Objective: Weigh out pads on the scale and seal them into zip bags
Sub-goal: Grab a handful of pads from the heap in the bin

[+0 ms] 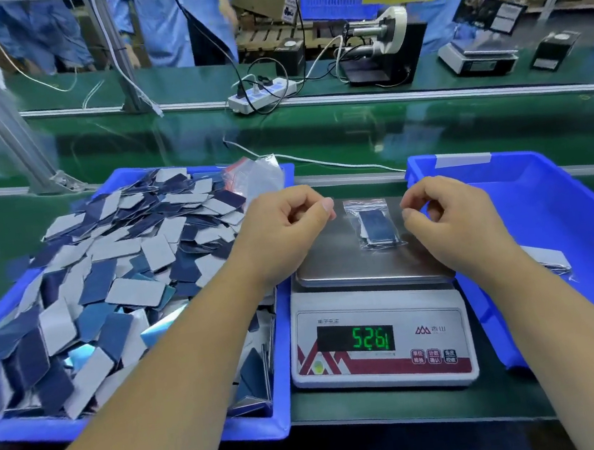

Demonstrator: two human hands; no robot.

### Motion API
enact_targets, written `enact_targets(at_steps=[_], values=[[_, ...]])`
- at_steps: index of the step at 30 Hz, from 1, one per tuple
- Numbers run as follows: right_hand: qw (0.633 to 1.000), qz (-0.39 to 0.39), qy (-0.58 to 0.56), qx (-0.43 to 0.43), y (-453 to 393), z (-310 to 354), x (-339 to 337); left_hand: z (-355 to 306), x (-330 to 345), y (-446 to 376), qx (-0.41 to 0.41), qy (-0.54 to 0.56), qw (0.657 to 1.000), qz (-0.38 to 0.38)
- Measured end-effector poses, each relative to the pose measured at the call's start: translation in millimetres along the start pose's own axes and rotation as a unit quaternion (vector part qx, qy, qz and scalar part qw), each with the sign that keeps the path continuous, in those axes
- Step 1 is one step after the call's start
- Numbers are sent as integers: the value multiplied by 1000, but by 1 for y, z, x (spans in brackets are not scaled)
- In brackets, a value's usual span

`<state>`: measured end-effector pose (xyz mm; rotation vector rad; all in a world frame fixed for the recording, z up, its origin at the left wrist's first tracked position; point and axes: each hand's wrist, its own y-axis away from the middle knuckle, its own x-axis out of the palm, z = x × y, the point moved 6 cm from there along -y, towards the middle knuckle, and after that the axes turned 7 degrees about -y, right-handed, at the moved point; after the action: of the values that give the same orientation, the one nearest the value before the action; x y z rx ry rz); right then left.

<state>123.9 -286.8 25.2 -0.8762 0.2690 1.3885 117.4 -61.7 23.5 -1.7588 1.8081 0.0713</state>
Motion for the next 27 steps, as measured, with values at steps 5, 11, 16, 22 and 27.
enact_targets(at_steps=[5,11,16,22,27], values=[[996,48,37,-60,0,13,12,-4,-7,1,14,22,998,-49],[972,108,188,-87,5,22,28,-9,-16,-2,8,14,997,-79],[966,102,222,-79,4,23,28,-15,-21,-1,27,11,994,-107],[974,82,212,-21,0,5,9,-7,-32,-4,11,18,992,-128],[969,-27,224,99,5,-49,-54,-1,-41,-8,-9,33,987,-156]])
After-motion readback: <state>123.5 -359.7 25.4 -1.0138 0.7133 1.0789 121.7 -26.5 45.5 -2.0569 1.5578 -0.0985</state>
